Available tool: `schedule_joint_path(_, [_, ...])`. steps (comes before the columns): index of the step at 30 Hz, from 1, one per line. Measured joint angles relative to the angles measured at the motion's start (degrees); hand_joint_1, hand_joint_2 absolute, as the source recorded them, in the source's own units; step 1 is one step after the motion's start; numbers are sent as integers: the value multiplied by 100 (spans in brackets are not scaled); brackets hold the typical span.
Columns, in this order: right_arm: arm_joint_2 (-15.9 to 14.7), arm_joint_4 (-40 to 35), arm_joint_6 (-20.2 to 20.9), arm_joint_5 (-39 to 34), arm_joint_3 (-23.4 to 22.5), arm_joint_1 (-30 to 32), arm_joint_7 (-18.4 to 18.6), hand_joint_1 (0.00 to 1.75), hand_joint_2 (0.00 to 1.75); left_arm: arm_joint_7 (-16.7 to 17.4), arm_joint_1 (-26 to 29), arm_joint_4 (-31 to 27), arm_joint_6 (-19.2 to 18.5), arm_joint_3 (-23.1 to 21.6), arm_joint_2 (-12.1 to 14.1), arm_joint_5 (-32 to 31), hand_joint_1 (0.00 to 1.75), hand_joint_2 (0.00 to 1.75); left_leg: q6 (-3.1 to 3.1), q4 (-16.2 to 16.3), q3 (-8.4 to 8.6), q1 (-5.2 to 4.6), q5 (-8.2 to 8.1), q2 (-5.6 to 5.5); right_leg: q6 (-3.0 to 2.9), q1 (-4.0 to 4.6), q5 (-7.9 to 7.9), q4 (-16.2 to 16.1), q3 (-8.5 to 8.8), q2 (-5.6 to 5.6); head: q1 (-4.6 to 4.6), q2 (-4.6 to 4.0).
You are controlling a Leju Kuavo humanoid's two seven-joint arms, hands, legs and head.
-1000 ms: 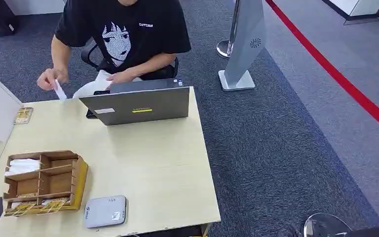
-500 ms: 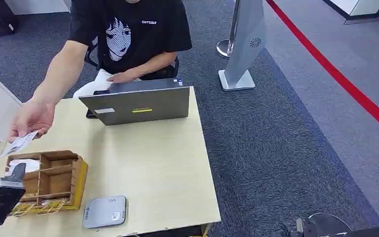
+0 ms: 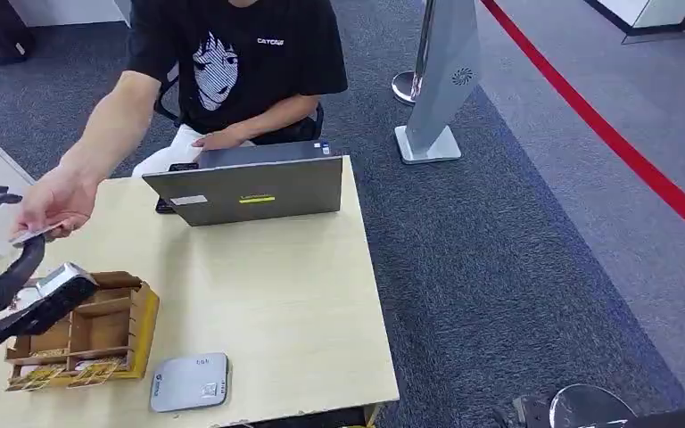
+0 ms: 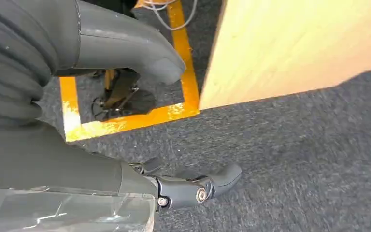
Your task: Pass the card to the sensor for recognition and then transmit it.
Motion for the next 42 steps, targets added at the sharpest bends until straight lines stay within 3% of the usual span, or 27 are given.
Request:
schedule_joint_path(9, [-2,315,249,461,-103,-74,-254,0,175,83,-493,396,527,-256,796,-1264,175,175,-2,0,-1,1,1,0,-2,0,1,10,-3,0,0,2])
schedule_joint_path(15, [-2,359,195,253,-109,-75,-238,0,175,2,-265,247,907,-260,805,-1334,175,175,-2,0,-4,1,1,-1,-3,-1,0,11,-3,0,0,2])
schedule_joint_path(17, [-2,354,234,252,-123,-79,-135,0,175,-120,-87,37,1098,-245,645,-1111,175,175,-1,0,-5,0,1,-2,-2,-3,0,9,-2,-1,-2,2])
schedule_joint_path(20, [-4,356,444,337,-317,-133,-37,0,175,-278,411,-652,1375,-239,96,-1046,175,175,2,0,-9,-2,-2,-3,0,-10,-1,5,-2,0,0,2])
schedule_joint_path(23, [-7,350,511,332,-507,-163,-31,0,175,-345,922,-1212,1495,-315,-247,-1067,175,175,7,5,-15,-2,-5,-6,3,-9,-3,-2,-3,-4,4,2])
schedule_joint_path(31, [-7,306,488,-142,-614,-148,4,0,175,-642,1795,-1847,1652,-486,-747,-801,175,175,6,5,-16,-7,-5,-9,4,-7,-4,-2,-5,-13,2,2])
schedule_joint_path(36, [-7,243,409,-321,-634,-143,11,0,175,-732,2331,-1956,1683,-643,-961,-709,175,175,5,5,-14,-7,-4,-8,4,-7,-4,2,-5,-10,-2,2])
schedule_joint_path(42, [-7,74,308,-616,-682,-122,-16,0,175,-442,3228,-1832,1465,-855,-1274,-279,175,175,5,5,-16,-10,-5,-6,4,-7,-5,1,-14,-6,0,2])
